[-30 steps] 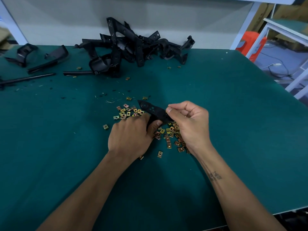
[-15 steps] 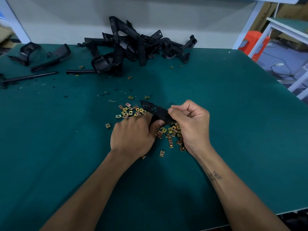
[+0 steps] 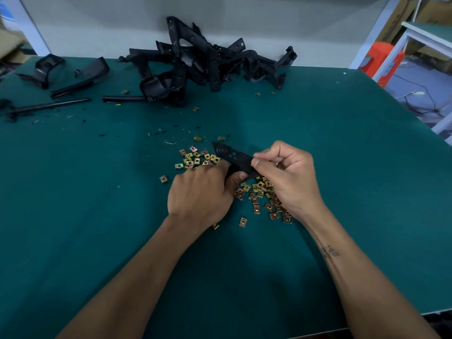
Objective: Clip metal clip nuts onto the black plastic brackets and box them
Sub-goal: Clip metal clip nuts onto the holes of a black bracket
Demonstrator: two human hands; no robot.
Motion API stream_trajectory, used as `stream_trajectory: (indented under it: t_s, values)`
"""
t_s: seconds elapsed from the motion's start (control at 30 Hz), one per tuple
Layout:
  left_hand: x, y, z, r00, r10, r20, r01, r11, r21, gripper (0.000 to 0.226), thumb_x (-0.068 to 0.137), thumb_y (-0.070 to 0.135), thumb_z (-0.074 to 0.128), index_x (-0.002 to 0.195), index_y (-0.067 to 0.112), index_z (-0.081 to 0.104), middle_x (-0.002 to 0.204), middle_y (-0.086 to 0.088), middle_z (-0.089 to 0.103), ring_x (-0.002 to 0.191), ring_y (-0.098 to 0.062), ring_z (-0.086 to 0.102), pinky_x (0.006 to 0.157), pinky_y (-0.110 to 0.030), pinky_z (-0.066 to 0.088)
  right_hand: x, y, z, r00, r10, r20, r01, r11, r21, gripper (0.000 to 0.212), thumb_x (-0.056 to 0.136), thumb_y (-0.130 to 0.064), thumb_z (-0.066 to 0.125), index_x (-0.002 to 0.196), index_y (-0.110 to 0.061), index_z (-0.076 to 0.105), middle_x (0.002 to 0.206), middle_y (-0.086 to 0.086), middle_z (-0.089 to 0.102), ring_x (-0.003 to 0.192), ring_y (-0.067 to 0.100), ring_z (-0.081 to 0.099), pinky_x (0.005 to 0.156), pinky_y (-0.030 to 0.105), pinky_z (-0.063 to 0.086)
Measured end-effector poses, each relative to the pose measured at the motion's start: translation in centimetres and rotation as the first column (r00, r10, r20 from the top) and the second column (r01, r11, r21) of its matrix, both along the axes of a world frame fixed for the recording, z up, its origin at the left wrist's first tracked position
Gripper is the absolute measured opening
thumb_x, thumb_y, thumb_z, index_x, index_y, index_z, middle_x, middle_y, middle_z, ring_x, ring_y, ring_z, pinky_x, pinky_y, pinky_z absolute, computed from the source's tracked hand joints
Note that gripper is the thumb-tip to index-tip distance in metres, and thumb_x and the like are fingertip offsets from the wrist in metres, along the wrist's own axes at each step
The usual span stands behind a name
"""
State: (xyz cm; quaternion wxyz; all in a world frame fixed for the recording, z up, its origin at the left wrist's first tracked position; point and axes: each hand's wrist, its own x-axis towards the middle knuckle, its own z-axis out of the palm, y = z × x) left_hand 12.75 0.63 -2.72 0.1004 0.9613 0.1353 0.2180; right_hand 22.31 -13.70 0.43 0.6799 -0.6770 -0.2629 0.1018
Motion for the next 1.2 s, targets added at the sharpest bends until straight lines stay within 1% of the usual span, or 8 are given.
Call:
stream_trajectory:
  t_s: [0.2,0.33,0.5,0.6,0.67,0.8,0.9,1.2]
  values:
    - [-0.1,0.2,0.2,1.000,0.013,0.019,-0.012,0.998,-0.068,0.050,0.097,0.072,0.012,0.083,0.030,0.036,0.069,-0.006,0.060,0.065,-0.038,0.062,0.054,-0.035,0.031,-1.1,0.7,-0.4,0.994,-0.003,-0.113,0.021,0.988,0.156,0.017,0.077,-0.021,0.061,0.064,-0.022,0.071,0.068,-0.011,0.065,0.080,0.018,0.061,0.080,0.043,0.048]
    - [-0.1,0.2,0.1,0.999,0.024,0.041,-0.021,0.998,-0.065,0.051,0.096,0.073,0.009,0.083,0.031,0.034,0.056,0.008,0.028,0.061,-0.037,0.060,0.052,-0.034,0.028,-1.2,0.7,-0.3,0.996,-0.013,-0.090,0.025,0.992,0.127,0.020,0.075,-0.023,0.053,0.062,-0.024,0.068,0.081,0.000,0.075,0.091,0.033,0.067,0.087,0.058,0.052]
    - [-0.1,0.2,0.2,0.999,0.043,0.019,-0.042,0.998,-0.051,0.063,0.098,0.073,0.013,0.087,0.025,0.053,0.062,-0.002,0.053,0.059,-0.037,0.058,0.053,-0.034,0.031,-0.7,0.1,0.0,0.999,0.036,0.028,-0.037,0.999,0.015,0.030,0.086,-0.016,0.044,0.072,-0.027,0.070,0.102,0.007,0.079,0.106,0.027,0.071,0.099,0.053,0.052]
    - [0.5,1.1,0.4,0.991,0.131,0.016,-0.123,0.961,-0.246,0.052,0.099,0.072,0.021,0.077,0.029,0.040,0.064,0.004,0.041,0.064,-0.033,0.044,0.058,-0.039,0.033,-0.7,-0.5,0.0,0.986,-0.061,0.157,0.080,0.990,-0.118,0.038,0.099,-0.022,0.038,0.112,-0.021,0.074,0.123,-0.003,0.072,0.125,0.013,0.060,0.112,0.044,0.042]
    - [0.9,2.4,0.6,0.968,0.246,0.052,-0.205,0.893,-0.401,0.056,0.099,0.072,0.023,0.072,0.025,0.036,0.069,0.002,0.047,0.066,-0.033,0.046,0.057,-0.038,0.030,-0.8,-0.9,0.1,0.927,-0.178,0.331,0.219,0.972,-0.089,0.028,0.098,-0.019,0.051,0.113,-0.019,0.075,0.111,-0.006,0.073,0.114,0.011,0.061,0.102,0.034,0.046]
    - [0.7,3.6,0.5,0.936,0.332,0.117,-0.247,0.855,-0.456,0.057,0.100,0.069,0.025,0.070,0.023,0.037,0.069,0.002,0.050,0.068,-0.033,0.049,0.051,-0.035,0.023,-2.6,-0.6,0.1,0.794,0.277,0.541,-0.144,0.951,-0.275,0.011,0.084,0.000,0.072,0.075,-0.005,0.075,0.070,-0.001,0.067,0.070,0.019,0.059,0.072,0.034,0.045]
    - [0.8,3.5,0.4,0.944,0.314,0.107,-0.235,0.860,-0.453,0.057,0.099,0.070,0.028,0.069,0.023,0.037,0.068,0.003,0.050,0.068,-0.034,0.050,0.052,-0.036,0.026,-4.1,0.3,-0.1,0.629,0.560,0.539,-0.224,0.795,-0.563,0.011,0.080,-0.013,0.080,0.073,-0.011,0.073,0.067,-0.007,0.060,0.068,0.015,0.051,0.072,0.032,0.044]
    - [0.7,3.3,0.4,0.946,0.306,0.109,-0.223,0.855,-0.469,0.056,0.099,0.071,0.030,0.066,0.027,0.035,0.065,0.005,0.050,0.067,-0.034,0.052,0.052,-0.037,0.030,-5.4,0.9,-0.9,0.542,0.580,0.608,-0.002,0.724,-0.690,0.007,0.083,-0.013,0.064,0.088,-0.015,0.068,0.082,-0.005,0.062,0.082,0.019,0.056,0.068,0.038,0.050]
